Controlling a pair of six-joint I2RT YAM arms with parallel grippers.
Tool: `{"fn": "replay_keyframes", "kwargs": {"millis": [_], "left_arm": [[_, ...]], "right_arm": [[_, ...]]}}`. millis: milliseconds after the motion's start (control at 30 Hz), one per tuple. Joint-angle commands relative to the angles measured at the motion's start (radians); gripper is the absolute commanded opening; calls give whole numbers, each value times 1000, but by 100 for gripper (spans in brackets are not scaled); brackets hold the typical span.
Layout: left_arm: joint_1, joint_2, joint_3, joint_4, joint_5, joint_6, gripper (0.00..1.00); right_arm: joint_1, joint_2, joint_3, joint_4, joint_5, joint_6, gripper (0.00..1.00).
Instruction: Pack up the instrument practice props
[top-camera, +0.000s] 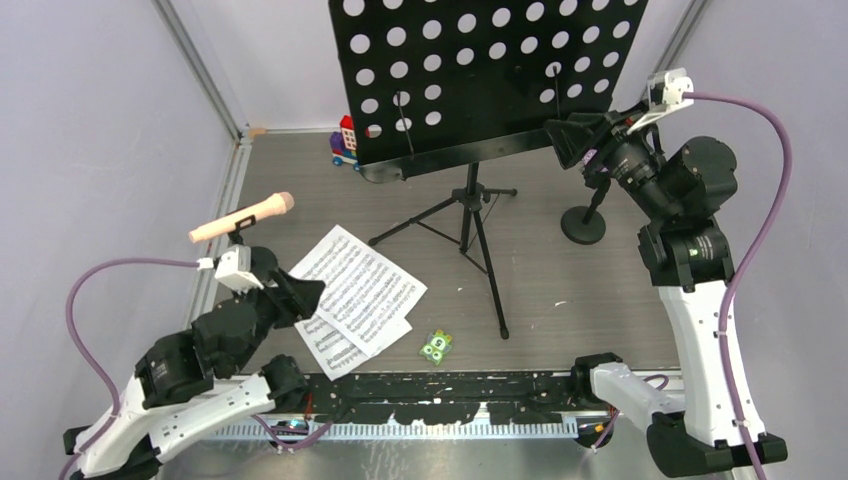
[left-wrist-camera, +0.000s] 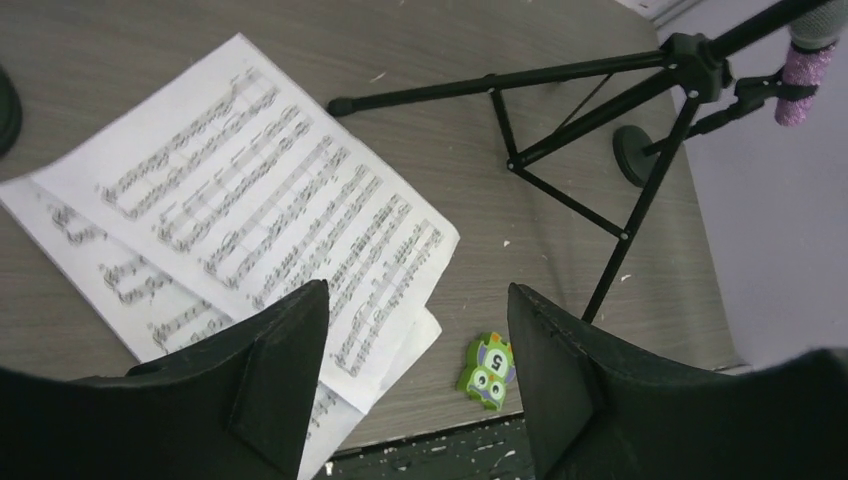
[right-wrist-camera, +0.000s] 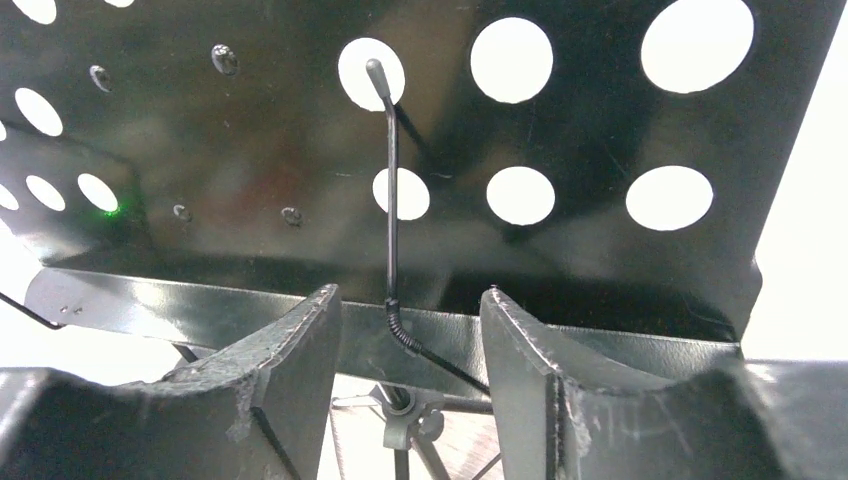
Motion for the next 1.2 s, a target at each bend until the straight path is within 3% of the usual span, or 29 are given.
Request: {"fn": "replay_keyframes", "kwargs": {"millis": [0, 167, 333, 567, 700, 833, 1000, 1167], "left_arm": [[0, 96, 71, 202, 49, 292, 68], [0, 196, 120, 365, 200, 541, 71], [1, 231, 62, 594, 379, 710, 73], [1, 328, -113, 927, 533, 691, 81], [0, 462, -213, 1259, 607, 639, 85], [0, 626, -239, 1507, 580, 677, 88], [1, 820, -150, 1627, 435, 764, 86], [1, 978, -112, 1859, 350, 842, 86]], "right_arm": [[-1, -65, 46, 6, 22, -14, 60], [-1, -141, 5, 20, 93, -17, 68], [-2, -256, -102, 22, 178, 27, 70], [-2, -443, -363, -23, 219, 242, 70], [-1, -503, -490, -103, 202, 360, 70], [-2, -556, -583, -171, 172, 428, 69], [-1, -623, -630, -215, 153, 457, 69], [-1, -664, -646, -281, 147, 446, 69]]}}
